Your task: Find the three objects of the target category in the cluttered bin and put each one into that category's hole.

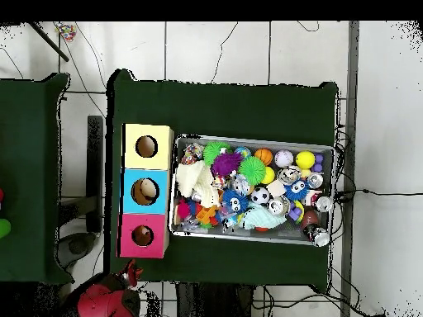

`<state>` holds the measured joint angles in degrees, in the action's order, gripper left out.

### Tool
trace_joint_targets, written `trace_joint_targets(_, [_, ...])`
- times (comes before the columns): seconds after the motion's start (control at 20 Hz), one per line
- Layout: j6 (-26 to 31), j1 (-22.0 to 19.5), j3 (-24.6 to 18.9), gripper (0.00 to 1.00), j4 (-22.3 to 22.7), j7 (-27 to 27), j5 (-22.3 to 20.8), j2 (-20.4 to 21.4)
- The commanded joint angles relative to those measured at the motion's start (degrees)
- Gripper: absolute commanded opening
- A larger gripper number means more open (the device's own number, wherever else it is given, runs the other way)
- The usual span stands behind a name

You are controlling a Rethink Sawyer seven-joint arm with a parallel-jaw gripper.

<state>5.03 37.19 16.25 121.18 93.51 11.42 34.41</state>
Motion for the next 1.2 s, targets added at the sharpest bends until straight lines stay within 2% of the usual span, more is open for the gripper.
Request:
trace_joint_targets(0.05, [9.0,-2.7,-2.4,0.0,-6.1,9.6,1.6,4.6])
trace_joint_targets(0.25, [15.3,-0.8,-0.1,0.0,-6.2,9.8,0.9,8.7])
trace_joint_targets(0.4, [18.0,-0.1,0.5,0.0,-6.1,10.1,0.5,10.7])
trace_joint_targets(0.85, [18.6,-2.1,-2.1,0.0,-4.7,9.5,0.2,12.8])
trace_joint_targets(1.1, [18.7,-4.4,-4.3,0.0,-4.3,8.1,0.4,13.1])
trace_joint_targets(1.2, [17.1,-6.4,-6.5,0.0,-3.8,7.3,0.8,12.7])
